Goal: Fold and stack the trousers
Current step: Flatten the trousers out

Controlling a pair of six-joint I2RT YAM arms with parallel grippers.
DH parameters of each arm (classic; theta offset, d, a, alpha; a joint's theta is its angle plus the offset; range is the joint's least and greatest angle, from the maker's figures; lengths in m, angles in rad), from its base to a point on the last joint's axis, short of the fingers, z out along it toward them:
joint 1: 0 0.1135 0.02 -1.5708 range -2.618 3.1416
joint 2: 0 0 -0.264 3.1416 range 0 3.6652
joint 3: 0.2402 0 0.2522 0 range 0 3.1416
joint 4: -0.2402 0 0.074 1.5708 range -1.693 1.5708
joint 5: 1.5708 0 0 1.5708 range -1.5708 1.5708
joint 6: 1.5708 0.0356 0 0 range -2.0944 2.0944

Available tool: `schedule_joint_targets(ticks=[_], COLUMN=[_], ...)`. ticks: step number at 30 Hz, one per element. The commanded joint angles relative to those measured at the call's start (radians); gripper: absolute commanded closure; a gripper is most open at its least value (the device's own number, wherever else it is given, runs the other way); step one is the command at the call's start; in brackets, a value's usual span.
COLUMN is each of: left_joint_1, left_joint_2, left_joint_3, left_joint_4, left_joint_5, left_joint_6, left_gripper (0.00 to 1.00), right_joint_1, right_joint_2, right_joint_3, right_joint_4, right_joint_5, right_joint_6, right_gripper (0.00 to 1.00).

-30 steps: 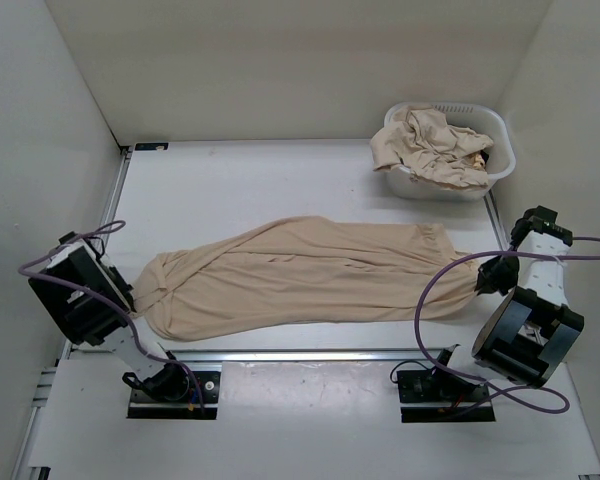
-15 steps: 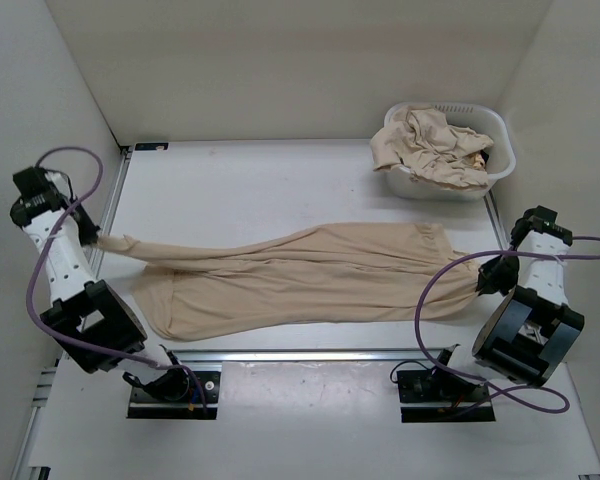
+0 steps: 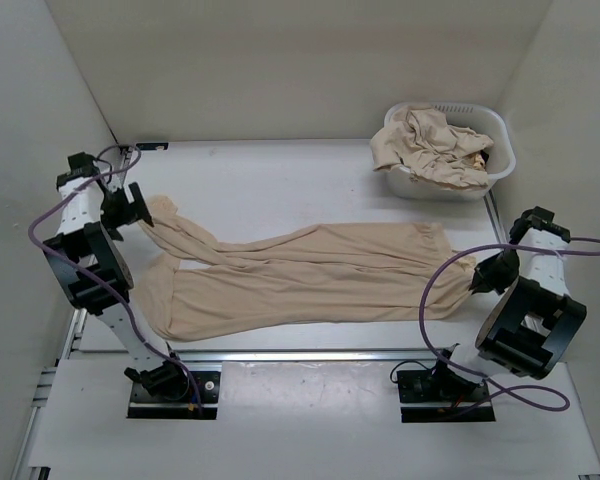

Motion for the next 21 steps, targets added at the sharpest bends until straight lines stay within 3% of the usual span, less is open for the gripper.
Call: schedule_joint_targets(ticks=[1,3,8,13,16,20,21], left_joint_1=[0.028,0.028,0.019,-0.016,-0.067,-0.090,-0.090], left_joint_2=[-0.250,-0.319,-0.360,-0.309,-0.214,-0.109,-0.093], left_joint_3=[-0.187,-0.275,-0.458,-0.495,-0.474,-0.400,-0.368], left_joint_4=[-0.019,-0.019,-0.010,0.096,0.145,0.174,0.174], left_joint_5=[-0.027,-0.005,0.272,0.190,0.047,-0.097,-0.097], left_joint_6=[0.001,0.001,0.001,0.001,0.001,0.001,0.001], left_gripper=[0.00,0.00,0.00,0.00,0.00,0.25,0.42], right_joint_1=[-0.001,-0.001,-0.001,-0.001,-0.001,-0.001,-0.001], right_joint_2=[-0.069,-0.083,-0.101,-0.120,-0.120,-0.111,-0.111], right_joint_3=[-0.021,-0.030,-0.105,-0.162,-0.183,-0.206,-0.217], right_joint_4=[0.014,0.014,0.056,0.086,0.111,0.129,0.142], right_joint_5=[-0.032,-0.032,-0.041,-0.051,-0.061,-0.080,-0.080], right_joint_6=[-0.025,-0.025,-0.025,-0.025,-0.025,-0.025,-0.025], right_gripper=[1.00,1.00,1.00,1.00,1.00,1.00,1.00])
